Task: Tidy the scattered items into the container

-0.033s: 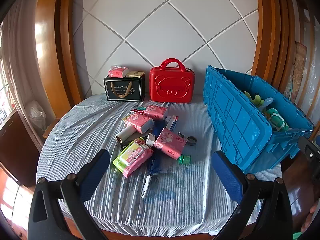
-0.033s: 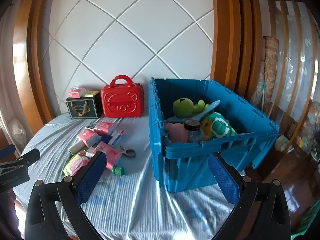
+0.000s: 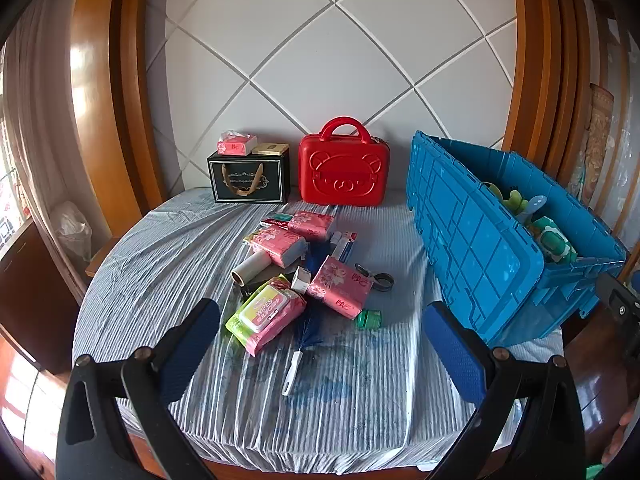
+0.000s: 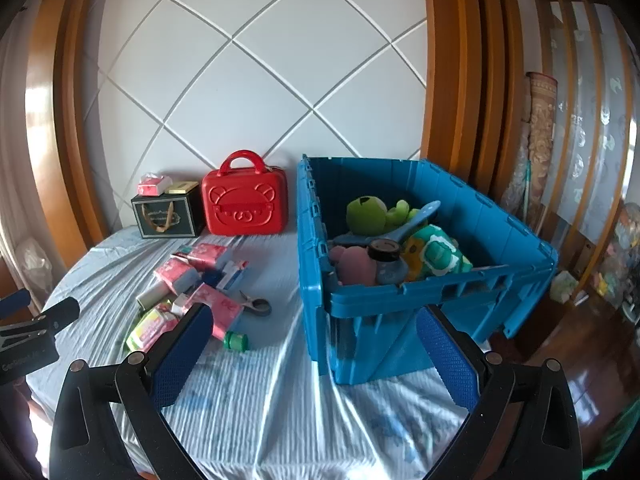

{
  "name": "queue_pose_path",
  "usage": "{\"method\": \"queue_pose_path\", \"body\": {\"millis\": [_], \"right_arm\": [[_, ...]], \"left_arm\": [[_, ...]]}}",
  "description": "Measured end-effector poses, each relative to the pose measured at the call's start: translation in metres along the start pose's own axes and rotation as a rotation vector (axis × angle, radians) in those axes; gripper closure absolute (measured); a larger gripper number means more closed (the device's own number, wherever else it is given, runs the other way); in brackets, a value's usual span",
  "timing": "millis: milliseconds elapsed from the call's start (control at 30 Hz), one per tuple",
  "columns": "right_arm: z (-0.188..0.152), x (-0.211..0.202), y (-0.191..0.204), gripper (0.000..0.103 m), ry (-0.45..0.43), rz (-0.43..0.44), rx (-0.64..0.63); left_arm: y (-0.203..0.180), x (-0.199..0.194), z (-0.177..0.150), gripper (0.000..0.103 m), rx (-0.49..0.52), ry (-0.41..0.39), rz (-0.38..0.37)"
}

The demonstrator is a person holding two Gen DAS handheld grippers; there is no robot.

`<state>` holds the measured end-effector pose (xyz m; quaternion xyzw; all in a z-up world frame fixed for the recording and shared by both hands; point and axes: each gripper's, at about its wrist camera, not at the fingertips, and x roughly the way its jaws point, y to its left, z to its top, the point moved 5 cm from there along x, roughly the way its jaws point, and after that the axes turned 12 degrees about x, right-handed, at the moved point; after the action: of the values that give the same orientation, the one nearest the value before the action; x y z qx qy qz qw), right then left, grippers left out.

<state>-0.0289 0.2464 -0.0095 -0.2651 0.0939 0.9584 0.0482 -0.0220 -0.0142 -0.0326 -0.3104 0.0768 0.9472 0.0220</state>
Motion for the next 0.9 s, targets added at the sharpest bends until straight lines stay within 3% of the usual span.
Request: {"method": "queue_pose_path", "body": {"millis": [900], "right_arm": [[0.0018, 0.0027, -0.0020, 0.000, -0.001, -0.013, 0.001]], "left_arm": [[-0.0042, 0.0000, 0.0021, 0.000, 0.010, -0.019, -0.020]]}}
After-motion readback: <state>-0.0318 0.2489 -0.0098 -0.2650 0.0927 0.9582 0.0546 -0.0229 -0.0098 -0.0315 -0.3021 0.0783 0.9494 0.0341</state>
